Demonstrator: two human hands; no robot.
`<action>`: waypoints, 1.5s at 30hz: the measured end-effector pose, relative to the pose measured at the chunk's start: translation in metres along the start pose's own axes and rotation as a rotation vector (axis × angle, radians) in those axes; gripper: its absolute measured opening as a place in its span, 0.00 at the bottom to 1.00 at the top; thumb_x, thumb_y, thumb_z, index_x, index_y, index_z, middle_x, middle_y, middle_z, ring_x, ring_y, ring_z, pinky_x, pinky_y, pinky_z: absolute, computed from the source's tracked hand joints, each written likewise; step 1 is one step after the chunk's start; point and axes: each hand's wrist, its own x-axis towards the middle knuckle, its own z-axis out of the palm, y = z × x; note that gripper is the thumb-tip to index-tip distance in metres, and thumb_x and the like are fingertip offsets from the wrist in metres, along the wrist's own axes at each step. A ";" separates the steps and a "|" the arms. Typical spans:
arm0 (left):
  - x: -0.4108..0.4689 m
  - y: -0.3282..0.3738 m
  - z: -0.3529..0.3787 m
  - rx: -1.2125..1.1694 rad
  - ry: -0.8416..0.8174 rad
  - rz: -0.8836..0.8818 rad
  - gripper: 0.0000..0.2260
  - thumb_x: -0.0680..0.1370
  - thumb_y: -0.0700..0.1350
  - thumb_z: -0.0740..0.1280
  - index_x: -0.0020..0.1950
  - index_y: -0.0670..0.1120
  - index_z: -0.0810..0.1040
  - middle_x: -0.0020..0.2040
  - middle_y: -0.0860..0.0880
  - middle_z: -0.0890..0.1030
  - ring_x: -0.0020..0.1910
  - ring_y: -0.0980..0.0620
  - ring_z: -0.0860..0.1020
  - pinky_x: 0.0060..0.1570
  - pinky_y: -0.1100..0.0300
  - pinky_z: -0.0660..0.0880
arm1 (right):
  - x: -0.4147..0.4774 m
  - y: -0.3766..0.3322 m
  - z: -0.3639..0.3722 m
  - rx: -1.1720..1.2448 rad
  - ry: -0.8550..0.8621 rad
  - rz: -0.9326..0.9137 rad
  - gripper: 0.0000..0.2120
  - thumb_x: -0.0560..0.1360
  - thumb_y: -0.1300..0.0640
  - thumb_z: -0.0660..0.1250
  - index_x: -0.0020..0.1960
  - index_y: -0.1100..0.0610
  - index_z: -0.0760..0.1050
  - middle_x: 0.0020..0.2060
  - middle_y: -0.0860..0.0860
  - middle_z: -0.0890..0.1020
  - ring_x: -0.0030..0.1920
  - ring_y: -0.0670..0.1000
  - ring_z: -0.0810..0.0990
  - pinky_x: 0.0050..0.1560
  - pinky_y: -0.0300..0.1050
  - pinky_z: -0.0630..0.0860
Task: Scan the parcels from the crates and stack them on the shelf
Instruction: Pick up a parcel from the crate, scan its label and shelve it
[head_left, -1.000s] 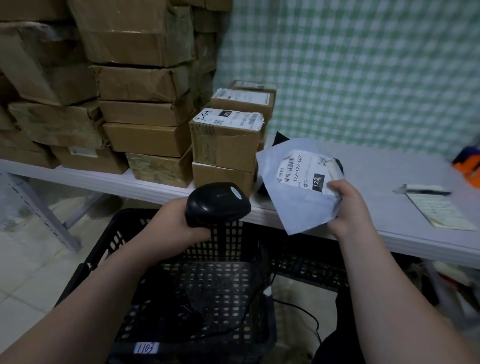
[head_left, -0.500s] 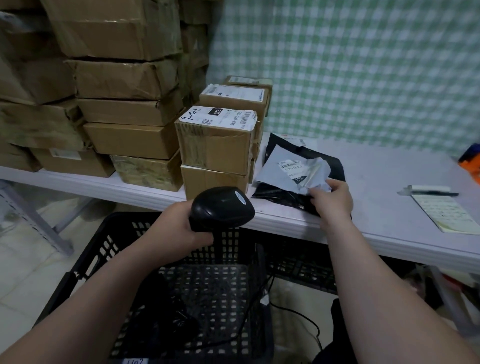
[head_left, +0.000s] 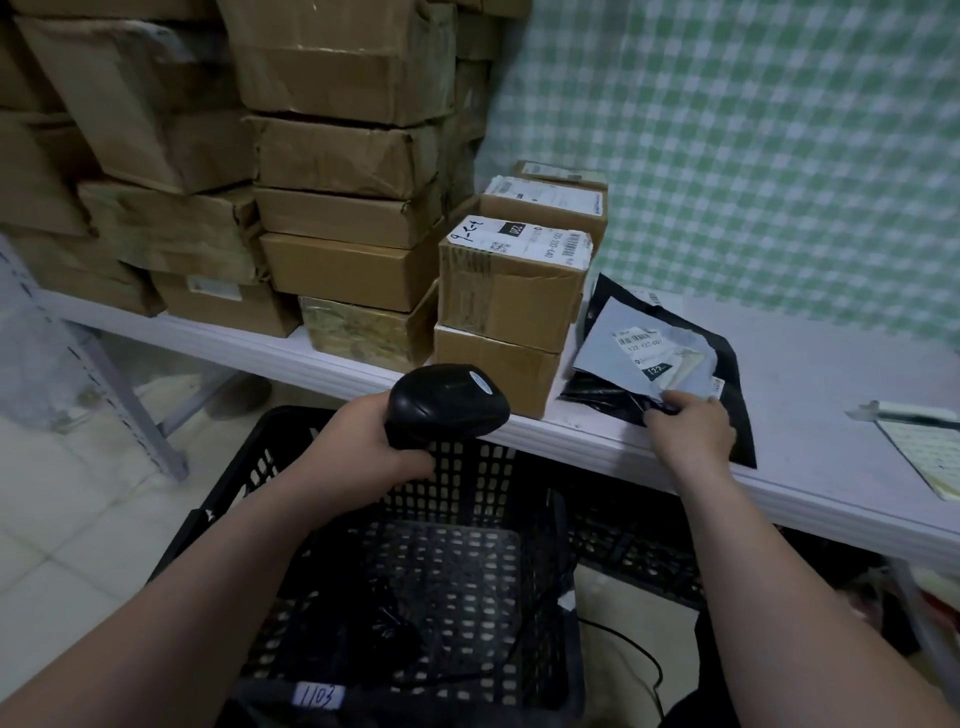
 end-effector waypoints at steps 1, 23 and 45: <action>-0.002 -0.001 -0.003 0.003 0.001 -0.007 0.11 0.69 0.34 0.73 0.46 0.49 0.80 0.43 0.48 0.83 0.43 0.56 0.79 0.37 0.70 0.72 | -0.002 -0.002 0.000 -0.018 0.026 -0.016 0.20 0.76 0.56 0.64 0.68 0.57 0.74 0.73 0.60 0.63 0.69 0.65 0.64 0.68 0.48 0.61; 0.013 -0.131 -0.063 0.071 -0.023 -0.425 0.12 0.73 0.42 0.70 0.56 0.45 0.76 0.44 0.47 0.79 0.39 0.53 0.77 0.35 0.64 0.73 | -0.137 -0.045 0.207 -0.141 -0.664 -0.479 0.04 0.76 0.53 0.66 0.46 0.51 0.79 0.44 0.46 0.81 0.45 0.47 0.78 0.44 0.38 0.72; 0.035 -0.244 -0.064 0.420 -0.161 -0.628 0.13 0.76 0.44 0.64 0.37 0.49 0.61 0.38 0.52 0.69 0.33 0.58 0.68 0.28 0.64 0.61 | -0.205 0.027 0.453 -1.121 -1.274 -1.173 0.24 0.78 0.63 0.61 0.73 0.54 0.64 0.78 0.56 0.49 0.74 0.63 0.54 0.60 0.54 0.71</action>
